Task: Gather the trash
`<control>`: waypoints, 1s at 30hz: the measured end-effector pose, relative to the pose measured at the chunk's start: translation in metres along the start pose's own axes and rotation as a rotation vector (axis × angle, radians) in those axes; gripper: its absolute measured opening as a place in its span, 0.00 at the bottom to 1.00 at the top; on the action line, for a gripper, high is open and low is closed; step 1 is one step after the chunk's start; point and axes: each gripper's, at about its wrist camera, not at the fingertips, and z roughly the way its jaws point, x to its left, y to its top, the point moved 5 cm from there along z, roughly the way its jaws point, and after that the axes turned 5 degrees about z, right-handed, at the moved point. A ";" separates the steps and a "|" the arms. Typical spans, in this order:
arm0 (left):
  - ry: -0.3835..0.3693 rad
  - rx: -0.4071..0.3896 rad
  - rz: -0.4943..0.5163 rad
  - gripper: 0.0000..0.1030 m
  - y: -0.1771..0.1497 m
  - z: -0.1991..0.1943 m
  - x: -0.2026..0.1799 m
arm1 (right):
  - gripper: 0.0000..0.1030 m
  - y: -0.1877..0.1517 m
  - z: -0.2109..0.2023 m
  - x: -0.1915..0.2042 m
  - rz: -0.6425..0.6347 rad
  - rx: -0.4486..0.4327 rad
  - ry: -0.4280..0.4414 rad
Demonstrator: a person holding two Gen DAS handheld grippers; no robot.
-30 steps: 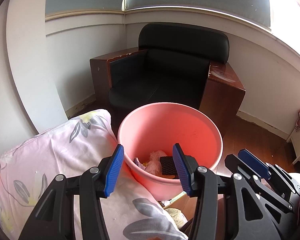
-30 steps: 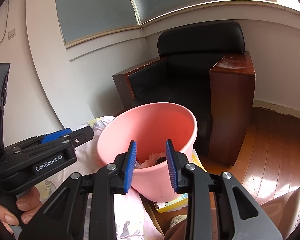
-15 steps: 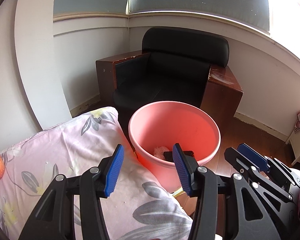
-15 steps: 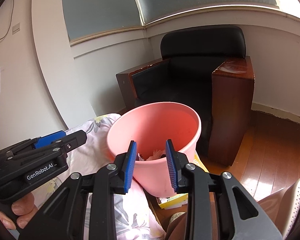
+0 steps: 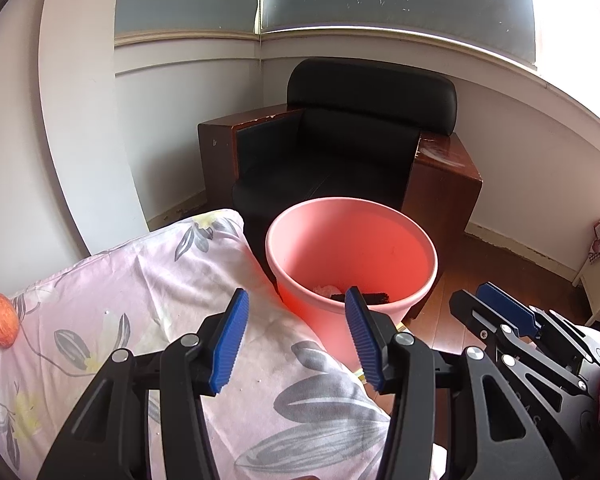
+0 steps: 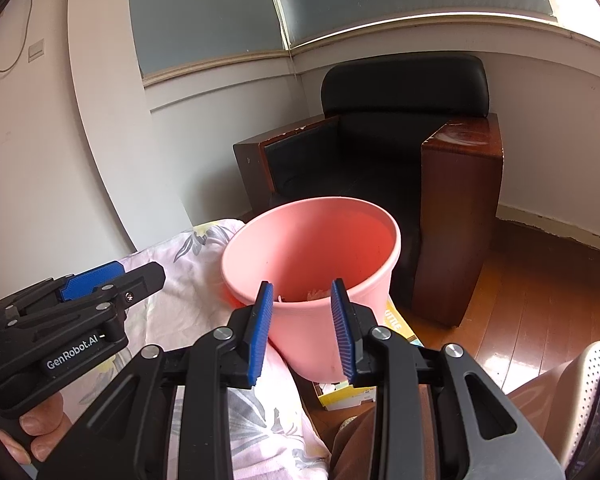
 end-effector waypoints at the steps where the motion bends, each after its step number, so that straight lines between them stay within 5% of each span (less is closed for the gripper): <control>1: 0.000 0.003 -0.002 0.48 -0.001 0.000 0.000 | 0.30 -0.001 -0.001 0.000 -0.001 0.001 -0.003; 30: 0.024 0.025 -0.029 0.47 -0.017 -0.006 0.007 | 0.30 -0.010 -0.002 0.009 -0.024 0.029 -0.006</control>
